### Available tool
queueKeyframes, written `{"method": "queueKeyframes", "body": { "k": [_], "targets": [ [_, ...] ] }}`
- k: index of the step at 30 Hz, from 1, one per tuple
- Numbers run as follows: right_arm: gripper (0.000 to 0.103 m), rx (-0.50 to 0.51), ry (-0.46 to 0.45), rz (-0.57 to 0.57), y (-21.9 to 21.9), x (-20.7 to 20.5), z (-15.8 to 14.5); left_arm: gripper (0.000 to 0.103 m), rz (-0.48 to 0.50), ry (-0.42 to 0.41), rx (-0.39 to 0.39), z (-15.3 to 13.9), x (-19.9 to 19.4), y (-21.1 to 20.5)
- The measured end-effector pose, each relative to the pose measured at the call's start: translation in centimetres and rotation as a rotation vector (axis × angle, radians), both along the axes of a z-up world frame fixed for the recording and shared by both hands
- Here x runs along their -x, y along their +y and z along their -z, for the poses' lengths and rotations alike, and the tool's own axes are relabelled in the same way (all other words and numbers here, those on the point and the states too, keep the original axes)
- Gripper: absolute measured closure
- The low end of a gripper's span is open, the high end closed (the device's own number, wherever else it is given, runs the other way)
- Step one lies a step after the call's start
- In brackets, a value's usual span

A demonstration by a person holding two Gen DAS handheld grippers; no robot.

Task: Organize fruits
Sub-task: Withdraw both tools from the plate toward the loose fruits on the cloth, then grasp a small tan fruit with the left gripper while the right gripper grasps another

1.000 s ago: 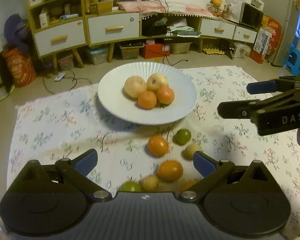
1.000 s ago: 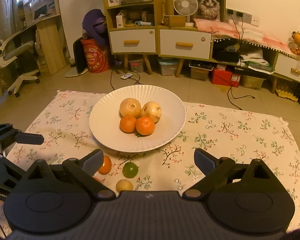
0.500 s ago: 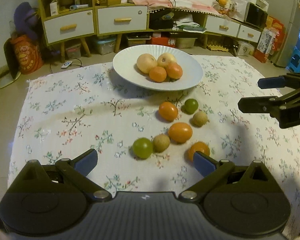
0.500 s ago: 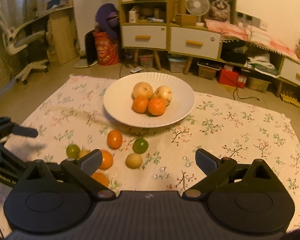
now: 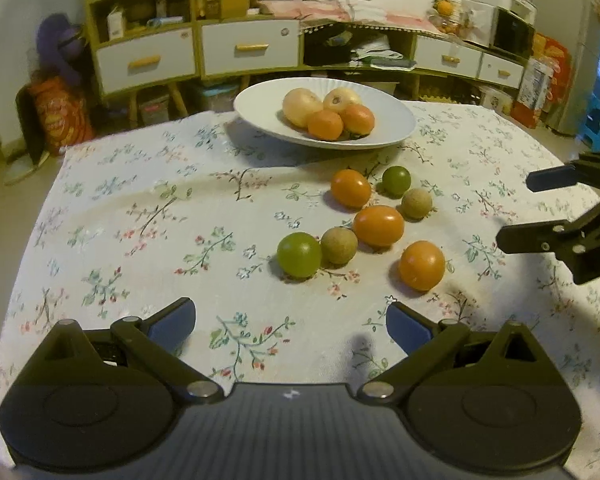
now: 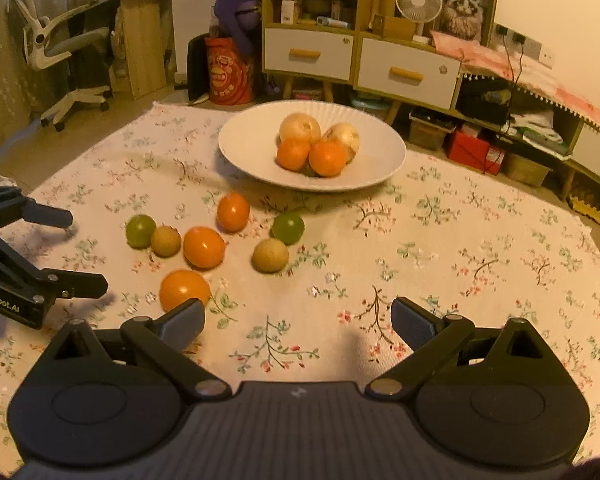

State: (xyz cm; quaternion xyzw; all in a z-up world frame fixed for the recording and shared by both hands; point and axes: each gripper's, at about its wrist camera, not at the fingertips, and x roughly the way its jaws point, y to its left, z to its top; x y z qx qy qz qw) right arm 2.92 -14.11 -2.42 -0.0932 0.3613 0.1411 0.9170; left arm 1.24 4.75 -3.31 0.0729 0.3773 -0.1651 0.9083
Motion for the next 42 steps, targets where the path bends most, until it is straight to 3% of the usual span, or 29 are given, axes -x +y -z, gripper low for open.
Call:
{"method": "queueKeyframes", "body": {
  "k": [5, 9, 19, 25, 42],
  "targets": [
    [0.005, -0.016, 0.0, 0.012, -0.1, -0.6, 0.4, 0.017, 0.06, -0.029, 0.003, -0.3, -0.8, -0.4],
    [0.007, -0.026, 0.002, 0.001, 0.3, -1.2, 0.6, 0.034, 0.111, -0.031, -0.018, -0.1, -2.0, -1.3],
    [0.016, -0.072, 0.031, 0.009, 0.2, -3.2, 0.9, 0.058, 0.212, -0.023, -0.029, -0.3, -4.3, -2.8],
    [0.023, -0.104, 0.05, 0.018, 0.0, -3.9, 1.0, 0.068, 0.245, -0.014, -0.025, -0.4, -5.0, -3.1],
    [0.042, -0.123, 0.088, -0.008, 1.0, -5.0, 0.9, 0.077, 0.325, 0.023, -0.098, -0.4, -5.5, -4.1]
  ]
}}
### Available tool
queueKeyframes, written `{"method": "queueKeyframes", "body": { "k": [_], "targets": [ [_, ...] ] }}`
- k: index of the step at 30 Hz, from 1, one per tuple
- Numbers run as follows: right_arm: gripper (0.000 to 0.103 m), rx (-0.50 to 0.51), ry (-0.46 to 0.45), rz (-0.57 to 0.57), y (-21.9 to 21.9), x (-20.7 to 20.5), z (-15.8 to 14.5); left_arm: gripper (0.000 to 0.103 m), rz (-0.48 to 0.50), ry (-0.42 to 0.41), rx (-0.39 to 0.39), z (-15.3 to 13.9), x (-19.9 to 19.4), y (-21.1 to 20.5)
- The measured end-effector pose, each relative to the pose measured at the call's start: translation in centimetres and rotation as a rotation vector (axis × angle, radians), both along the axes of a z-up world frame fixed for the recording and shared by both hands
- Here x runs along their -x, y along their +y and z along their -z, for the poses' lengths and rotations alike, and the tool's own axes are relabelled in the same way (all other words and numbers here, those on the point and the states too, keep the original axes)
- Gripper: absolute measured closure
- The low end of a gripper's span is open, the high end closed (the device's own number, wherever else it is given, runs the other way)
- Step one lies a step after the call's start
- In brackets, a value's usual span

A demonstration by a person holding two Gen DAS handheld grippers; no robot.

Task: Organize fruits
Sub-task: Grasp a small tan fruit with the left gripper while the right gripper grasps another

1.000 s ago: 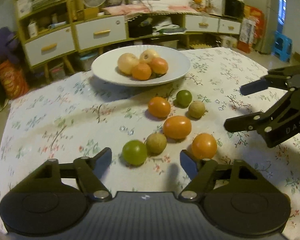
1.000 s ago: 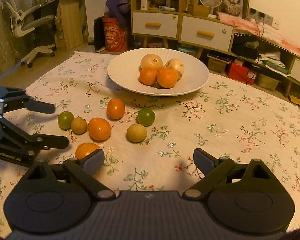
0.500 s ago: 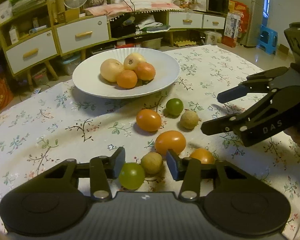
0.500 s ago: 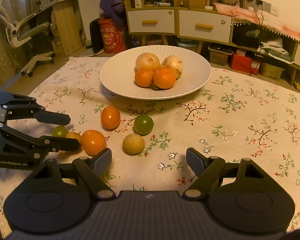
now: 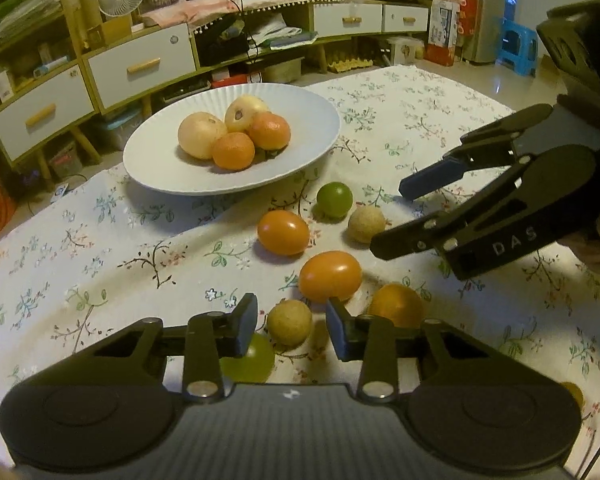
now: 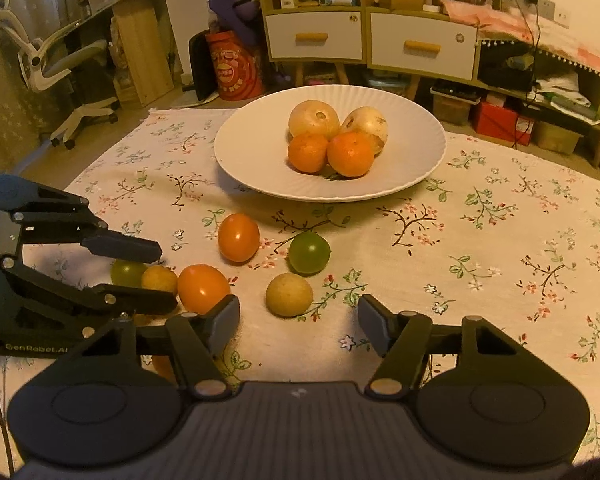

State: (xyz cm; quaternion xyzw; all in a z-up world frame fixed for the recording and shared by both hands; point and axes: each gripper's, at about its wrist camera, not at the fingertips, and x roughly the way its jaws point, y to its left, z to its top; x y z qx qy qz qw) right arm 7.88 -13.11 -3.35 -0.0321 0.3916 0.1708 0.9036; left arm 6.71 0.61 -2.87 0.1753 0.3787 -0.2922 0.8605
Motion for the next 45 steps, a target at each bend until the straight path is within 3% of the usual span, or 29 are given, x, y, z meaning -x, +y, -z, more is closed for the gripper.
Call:
{"method": "queueKeyframes", "body": {
  "k": [9, 22, 30, 45],
  "targets": [
    [0.051, 0.017, 0.012, -0.004, 0.7, -0.4, 0.1, 0.079, 0.004, 0.011, -0.058, 0.6, 0.0, -0.5],
    [0.063, 0.048, 0.007, -0.005, 1.4, -0.8, 0.3, 0.088, -0.027, 0.016, -0.054, 0.6, -0.3, -0.5],
    [0.078, 0.05, 0.009, -0.009, 1.5, -0.9, 0.3, 0.091, -0.028, 0.014, -0.055, 0.5, -0.3, -0.6],
    [0.078, 0.019, 0.0, -0.005, 1.1, -0.8, -0.5, 0.091, -0.027, -0.007, -0.048, 0.1, 0.0, -0.6]
  ]
}}
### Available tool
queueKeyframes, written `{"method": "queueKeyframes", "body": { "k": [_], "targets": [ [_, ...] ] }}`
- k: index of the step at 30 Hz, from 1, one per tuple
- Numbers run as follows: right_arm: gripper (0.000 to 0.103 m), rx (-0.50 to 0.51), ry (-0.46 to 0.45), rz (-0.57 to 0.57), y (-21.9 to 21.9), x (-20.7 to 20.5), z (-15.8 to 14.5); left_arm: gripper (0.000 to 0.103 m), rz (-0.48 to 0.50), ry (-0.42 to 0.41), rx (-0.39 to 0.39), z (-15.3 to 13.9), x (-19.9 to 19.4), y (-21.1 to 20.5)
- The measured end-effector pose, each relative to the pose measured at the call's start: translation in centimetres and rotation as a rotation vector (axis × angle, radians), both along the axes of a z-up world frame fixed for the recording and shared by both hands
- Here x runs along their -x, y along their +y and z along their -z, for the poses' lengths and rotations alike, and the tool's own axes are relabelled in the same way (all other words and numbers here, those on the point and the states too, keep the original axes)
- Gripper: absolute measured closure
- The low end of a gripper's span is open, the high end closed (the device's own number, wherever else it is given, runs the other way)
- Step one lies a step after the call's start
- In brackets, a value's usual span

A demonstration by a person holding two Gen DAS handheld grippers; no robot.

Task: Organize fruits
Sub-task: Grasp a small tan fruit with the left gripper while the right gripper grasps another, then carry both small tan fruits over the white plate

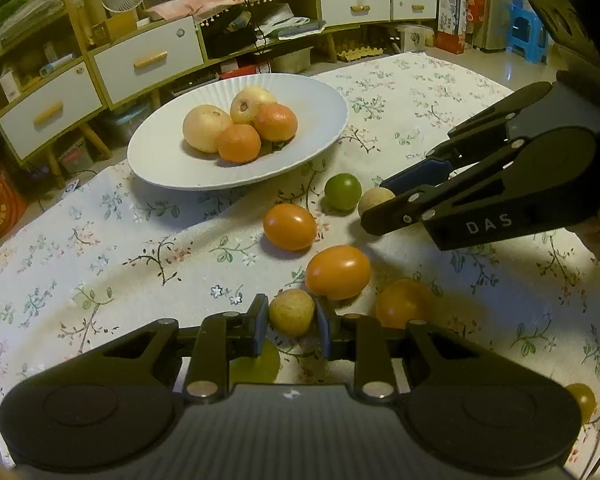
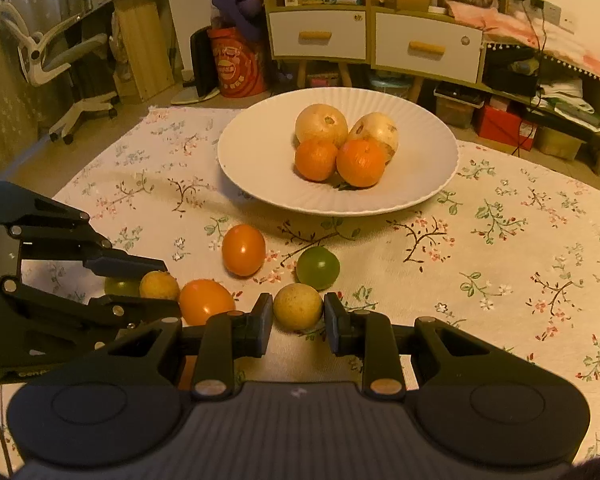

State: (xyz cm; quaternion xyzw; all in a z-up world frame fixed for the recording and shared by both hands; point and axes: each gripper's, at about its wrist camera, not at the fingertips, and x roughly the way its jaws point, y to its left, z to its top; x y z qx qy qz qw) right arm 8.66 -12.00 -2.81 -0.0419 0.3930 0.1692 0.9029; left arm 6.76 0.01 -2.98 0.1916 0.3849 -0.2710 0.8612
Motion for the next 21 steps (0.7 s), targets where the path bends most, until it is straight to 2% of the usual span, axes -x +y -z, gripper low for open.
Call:
{"method": "queueKeyframes", "body": {
  "k": [14, 21],
  "targets": [
    [0.078, -0.03, -0.024, 0.015, -0.5, -0.1, -1.1, 0.091, -0.007, -0.038, 0.023, -1.6, -0.4, -0.7],
    [0.078, -0.053, -0.046, 0.039, -1.0, -0.5, -2.1, 0.091, -0.051, -0.06, 0.046, -2.5, -1.0, -1.0]
  ]
}}
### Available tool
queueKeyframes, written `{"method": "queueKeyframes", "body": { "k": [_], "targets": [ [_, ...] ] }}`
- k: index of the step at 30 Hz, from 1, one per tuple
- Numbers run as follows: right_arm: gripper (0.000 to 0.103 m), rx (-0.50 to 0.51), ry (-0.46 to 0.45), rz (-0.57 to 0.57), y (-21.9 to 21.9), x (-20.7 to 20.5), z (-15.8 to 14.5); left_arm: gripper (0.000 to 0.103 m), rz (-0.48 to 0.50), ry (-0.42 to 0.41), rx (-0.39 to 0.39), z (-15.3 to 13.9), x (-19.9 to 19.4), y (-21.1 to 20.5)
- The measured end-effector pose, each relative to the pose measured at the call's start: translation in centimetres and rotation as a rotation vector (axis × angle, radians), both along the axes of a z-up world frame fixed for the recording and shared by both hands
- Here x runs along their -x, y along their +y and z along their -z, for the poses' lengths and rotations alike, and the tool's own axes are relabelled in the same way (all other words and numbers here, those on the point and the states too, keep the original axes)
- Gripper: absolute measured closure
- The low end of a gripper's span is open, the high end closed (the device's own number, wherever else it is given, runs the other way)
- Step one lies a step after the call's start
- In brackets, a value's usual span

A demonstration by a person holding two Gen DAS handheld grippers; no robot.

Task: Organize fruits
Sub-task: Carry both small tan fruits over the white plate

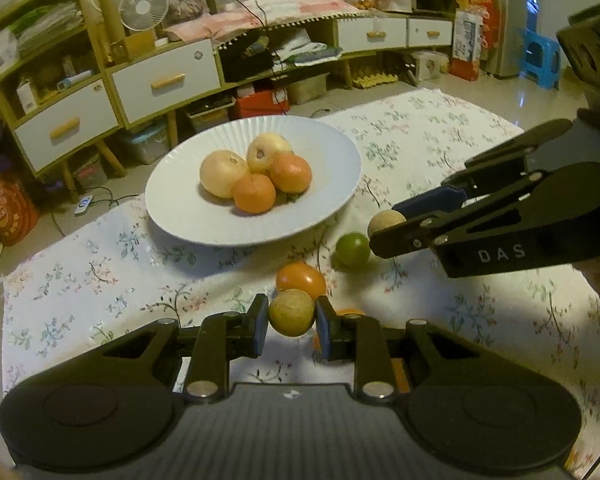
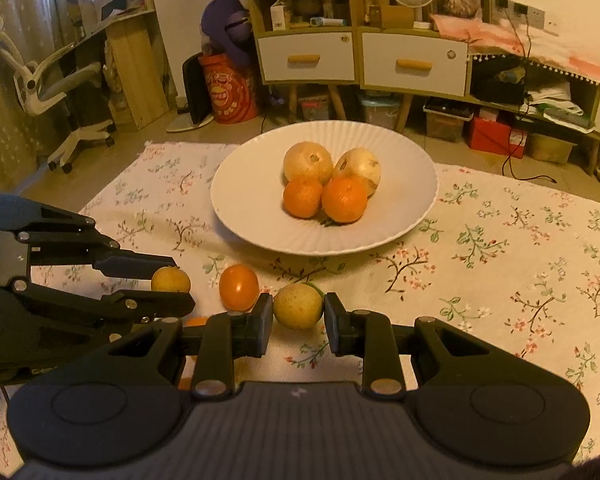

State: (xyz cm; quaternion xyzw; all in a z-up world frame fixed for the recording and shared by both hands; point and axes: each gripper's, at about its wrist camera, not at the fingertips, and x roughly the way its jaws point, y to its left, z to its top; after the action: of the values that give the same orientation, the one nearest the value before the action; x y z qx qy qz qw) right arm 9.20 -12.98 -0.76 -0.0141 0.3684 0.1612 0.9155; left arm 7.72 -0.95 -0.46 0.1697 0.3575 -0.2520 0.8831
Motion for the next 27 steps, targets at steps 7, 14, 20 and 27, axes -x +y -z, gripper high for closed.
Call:
{"method": "queueKeyframes", "body": {
  "k": [7, 14, 20, 27],
  "targets": [
    [0.078, -0.023, -0.025, 0.027, -0.5, -0.6, -0.9, 0.091, -0.046, -0.019, 0.027, -1.0, -0.8, -0.4],
    [0.078, -0.025, -0.05, 0.035, -0.2, -1.8, -1.6, 0.091, -0.098, -0.033, 0.063, -1.7, -3.1, 0.1],
    [0.078, -0.003, -0.06, 0.024, 0.7, -3.1, -1.5, 0.091, -0.102, -0.047, 0.054, -1.7, -5.7, -0.6],
    [0.078, 0.02, -0.052, 0.025, 0.6, -4.4, -0.9, 0.091, -0.091, -0.077, -0.003, -1.2, -7.7, -1.3]
  ]
}}
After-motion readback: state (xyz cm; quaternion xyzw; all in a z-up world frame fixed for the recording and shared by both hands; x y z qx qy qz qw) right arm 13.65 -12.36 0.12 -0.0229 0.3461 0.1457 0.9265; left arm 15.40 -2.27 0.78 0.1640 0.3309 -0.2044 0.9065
